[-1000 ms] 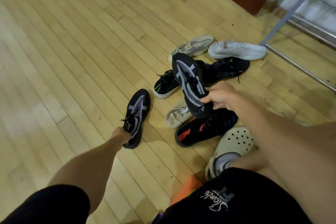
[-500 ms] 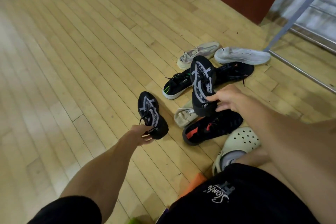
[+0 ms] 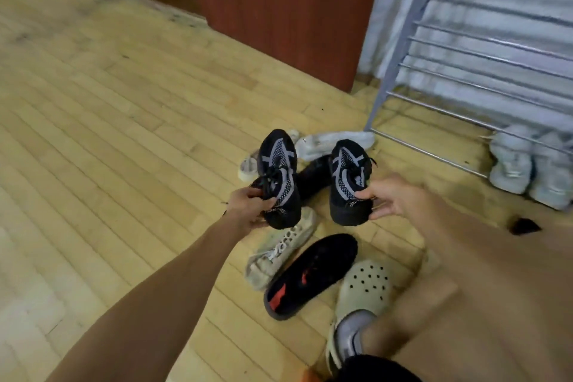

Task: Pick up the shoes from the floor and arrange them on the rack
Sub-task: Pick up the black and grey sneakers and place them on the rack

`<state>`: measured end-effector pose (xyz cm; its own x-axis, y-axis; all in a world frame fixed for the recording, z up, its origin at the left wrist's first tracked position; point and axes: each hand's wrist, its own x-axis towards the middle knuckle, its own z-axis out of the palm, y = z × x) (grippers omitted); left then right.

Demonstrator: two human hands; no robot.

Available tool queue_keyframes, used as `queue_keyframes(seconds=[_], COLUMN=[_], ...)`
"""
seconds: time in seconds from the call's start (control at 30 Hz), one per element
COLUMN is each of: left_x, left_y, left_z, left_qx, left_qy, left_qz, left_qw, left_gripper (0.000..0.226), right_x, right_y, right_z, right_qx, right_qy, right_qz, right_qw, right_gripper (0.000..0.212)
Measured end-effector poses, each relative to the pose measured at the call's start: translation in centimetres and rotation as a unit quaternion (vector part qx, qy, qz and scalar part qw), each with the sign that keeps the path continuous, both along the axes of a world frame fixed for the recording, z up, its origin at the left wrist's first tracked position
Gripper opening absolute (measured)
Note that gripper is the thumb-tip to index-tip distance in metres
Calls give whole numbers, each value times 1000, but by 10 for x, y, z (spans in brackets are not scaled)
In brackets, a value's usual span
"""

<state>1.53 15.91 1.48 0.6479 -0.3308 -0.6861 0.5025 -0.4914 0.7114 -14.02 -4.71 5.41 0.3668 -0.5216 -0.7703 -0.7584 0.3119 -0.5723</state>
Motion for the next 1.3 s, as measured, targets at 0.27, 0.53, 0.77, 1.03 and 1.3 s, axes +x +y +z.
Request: queue_keyframes(seconds=[0.27,0.53,0.77,1.03,1.3], left_x=[-38,-51,-25,-9,-18], left_y=[-192,-357,-455,-506,-486], left_z=[-25,-83,-132,-157,-139], left_qx=[0,3,-2,6,5], left_qy=[22,-2,-58,-74,-107], left_qz=[-174,-232,-255,-271,-285], left_qw=[984,973,965,960,953], left_gripper=[46,43,48,43,44], right_x=[-61,-73,-63,-49,-43], right_y=[-127,-249,-332,-371,-356], right_z=[-32,-110,-166,-201,-188], right_qx=[-27,-26,-61,-76,-115], right_qy=[28,12,-17,-17,22], right_qz=[-157,-246,-272,-241,-230], right_qw=[987,969,960,967,966], right_gripper=[39,34,25,26,38])
